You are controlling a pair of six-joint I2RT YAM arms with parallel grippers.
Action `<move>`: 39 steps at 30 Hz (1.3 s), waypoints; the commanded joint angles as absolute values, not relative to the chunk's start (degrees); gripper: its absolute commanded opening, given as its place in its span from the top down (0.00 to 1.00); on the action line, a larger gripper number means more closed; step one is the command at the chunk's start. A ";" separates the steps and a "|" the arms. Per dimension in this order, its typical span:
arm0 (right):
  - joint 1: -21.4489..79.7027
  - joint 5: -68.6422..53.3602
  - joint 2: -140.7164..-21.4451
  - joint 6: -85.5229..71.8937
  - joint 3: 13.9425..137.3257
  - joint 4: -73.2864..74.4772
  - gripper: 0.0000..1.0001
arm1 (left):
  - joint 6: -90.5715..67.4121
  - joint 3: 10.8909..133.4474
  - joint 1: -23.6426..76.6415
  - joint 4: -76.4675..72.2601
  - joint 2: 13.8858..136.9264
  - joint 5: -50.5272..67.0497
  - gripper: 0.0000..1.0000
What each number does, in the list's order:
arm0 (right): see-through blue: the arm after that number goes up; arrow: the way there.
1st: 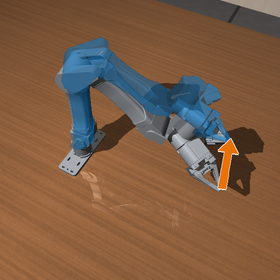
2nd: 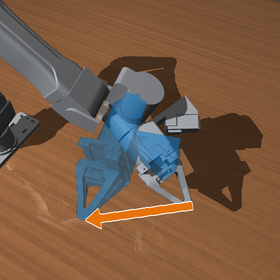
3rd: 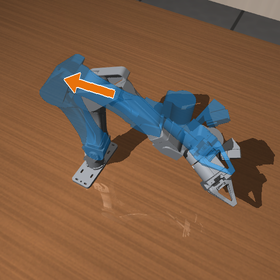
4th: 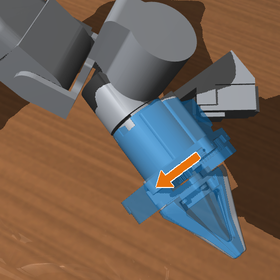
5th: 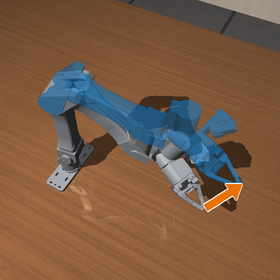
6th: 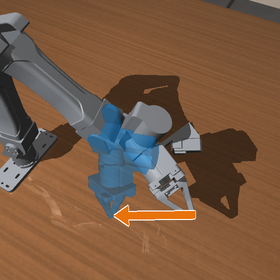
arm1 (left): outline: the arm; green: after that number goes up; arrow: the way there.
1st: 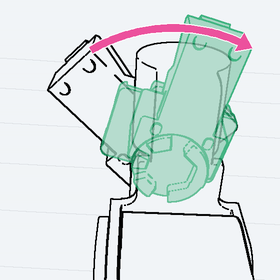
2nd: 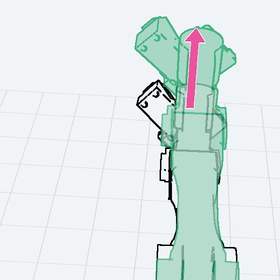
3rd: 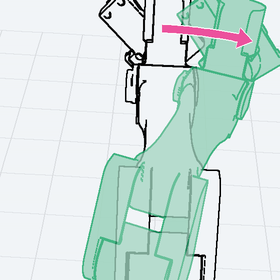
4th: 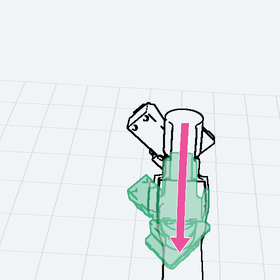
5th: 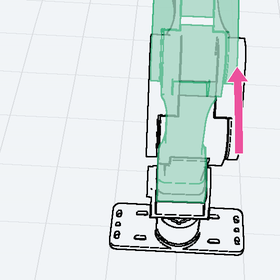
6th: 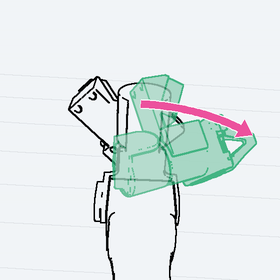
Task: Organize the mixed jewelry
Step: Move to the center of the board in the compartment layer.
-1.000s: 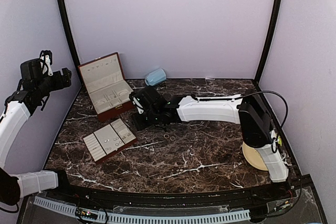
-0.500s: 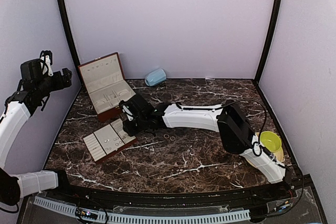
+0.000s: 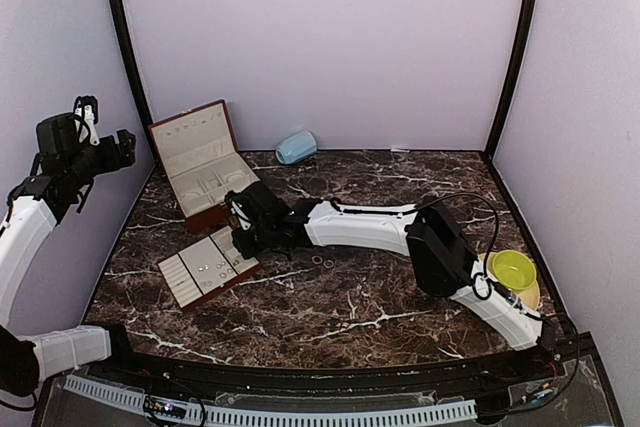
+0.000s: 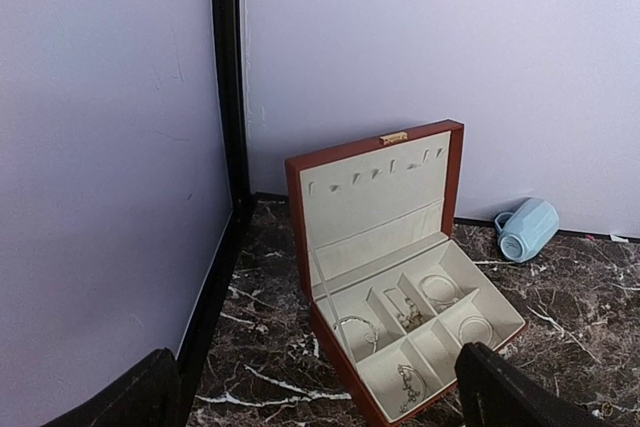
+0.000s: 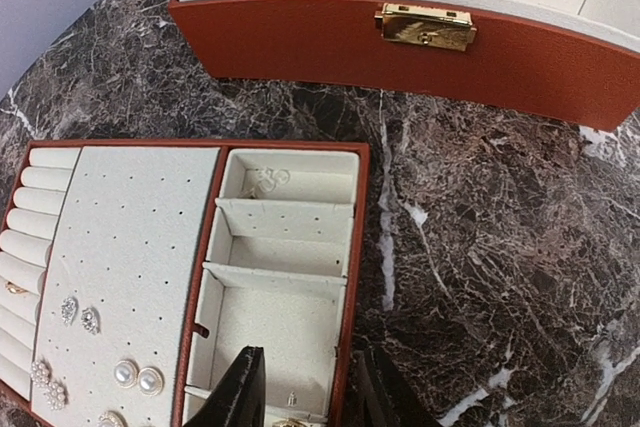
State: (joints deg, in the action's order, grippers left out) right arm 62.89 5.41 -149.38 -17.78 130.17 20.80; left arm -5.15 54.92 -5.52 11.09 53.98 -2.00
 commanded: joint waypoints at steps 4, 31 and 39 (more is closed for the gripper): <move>63.12 7.44 -152.40 -18.32 133.18 20.27 0.69 | -5.73 53.92 -5.80 9.33 52.65 -0.69 0.01; 63.55 14.84 -140.52 -26.79 119.69 23.24 1.00 | -5.99 53.58 -5.80 9.07 53.00 -0.85 0.01; 66.82 22.10 -128.04 -35.09 104.01 25.08 1.00 | -6.40 53.35 -5.80 8.79 53.44 -0.45 0.01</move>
State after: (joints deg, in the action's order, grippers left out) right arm 64.34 17.12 -135.11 -28.64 108.99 24.73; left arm -5.63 54.24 -5.52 10.74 53.78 -0.93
